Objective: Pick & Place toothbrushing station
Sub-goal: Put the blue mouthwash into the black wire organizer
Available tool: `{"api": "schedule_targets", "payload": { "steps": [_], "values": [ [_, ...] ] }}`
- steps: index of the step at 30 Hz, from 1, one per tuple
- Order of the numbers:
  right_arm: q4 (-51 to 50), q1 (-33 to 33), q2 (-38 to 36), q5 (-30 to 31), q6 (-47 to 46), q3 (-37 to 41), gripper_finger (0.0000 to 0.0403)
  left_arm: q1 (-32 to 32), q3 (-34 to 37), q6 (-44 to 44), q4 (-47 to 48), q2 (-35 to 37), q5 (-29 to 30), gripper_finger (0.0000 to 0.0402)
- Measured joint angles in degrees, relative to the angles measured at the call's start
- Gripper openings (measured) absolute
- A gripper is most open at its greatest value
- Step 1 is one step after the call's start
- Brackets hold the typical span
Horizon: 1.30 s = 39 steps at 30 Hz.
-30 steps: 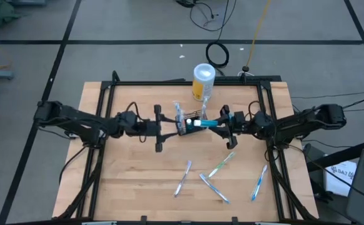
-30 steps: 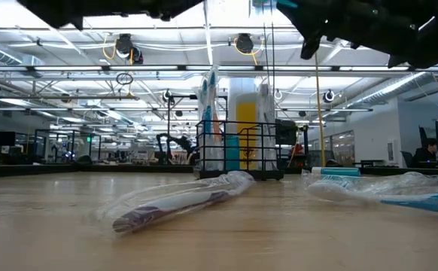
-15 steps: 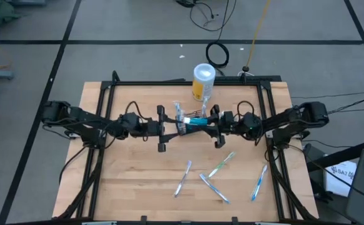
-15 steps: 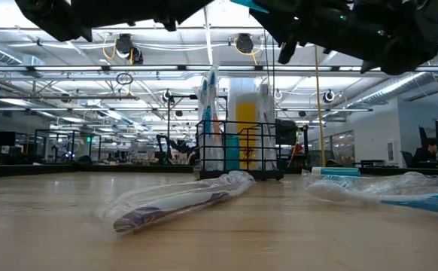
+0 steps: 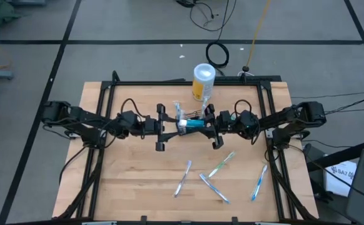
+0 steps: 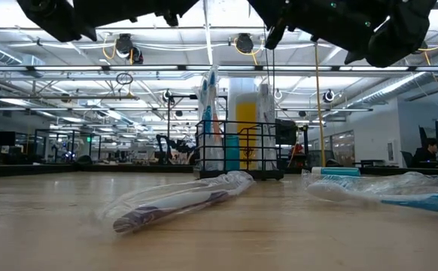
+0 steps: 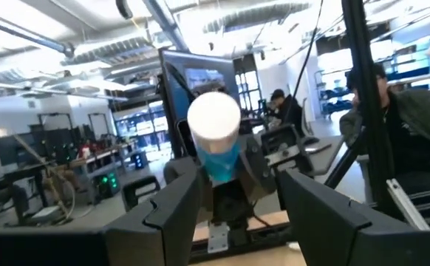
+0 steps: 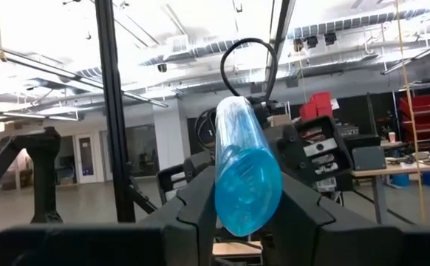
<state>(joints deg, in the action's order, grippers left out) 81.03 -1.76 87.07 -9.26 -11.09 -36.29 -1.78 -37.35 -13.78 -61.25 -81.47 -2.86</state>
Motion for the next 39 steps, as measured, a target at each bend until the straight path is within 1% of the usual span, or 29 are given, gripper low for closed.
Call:
{"api": "schedule_targets", "payload": {
  "steps": [11,16,20,28,36,39],
  "values": [
    [-0.28,0.0,-0.02,-0.02,0.24,-0.04,0.0096,1.11,-3.71,0.46,0.07,0.0,-0.23,0.02],
    [-0.26,-0.1,-0.02,0.04,0.5,-0.13,0.0096,1.62,-3.75,0.63,0.19,0.0,-0.27,0.02],
    [-0.47,-0.17,-0.02,0.05,2.5,-1.89,0.0096,1.73,-3.75,0.03,0.17,0.0,-0.28,0.02],
    [-8.44,-0.17,-0.02,0.11,4.84,-5.66,0.0096,1.77,-3.75,-0.35,-2.0,0.0,-0.29,0.02],
    [-6.48,-0.15,-0.02,0.15,6.25,-5.66,0.0096,1.77,-3.75,-0.8,-2.05,0.0,-0.27,0.0199],
    [-6.75,-0.15,-0.02,0.17,6.25,-5.66,0.0096,1.77,-3.75,-0.94,-2.5,0.0,-0.27,0.0188]
  ]
}}
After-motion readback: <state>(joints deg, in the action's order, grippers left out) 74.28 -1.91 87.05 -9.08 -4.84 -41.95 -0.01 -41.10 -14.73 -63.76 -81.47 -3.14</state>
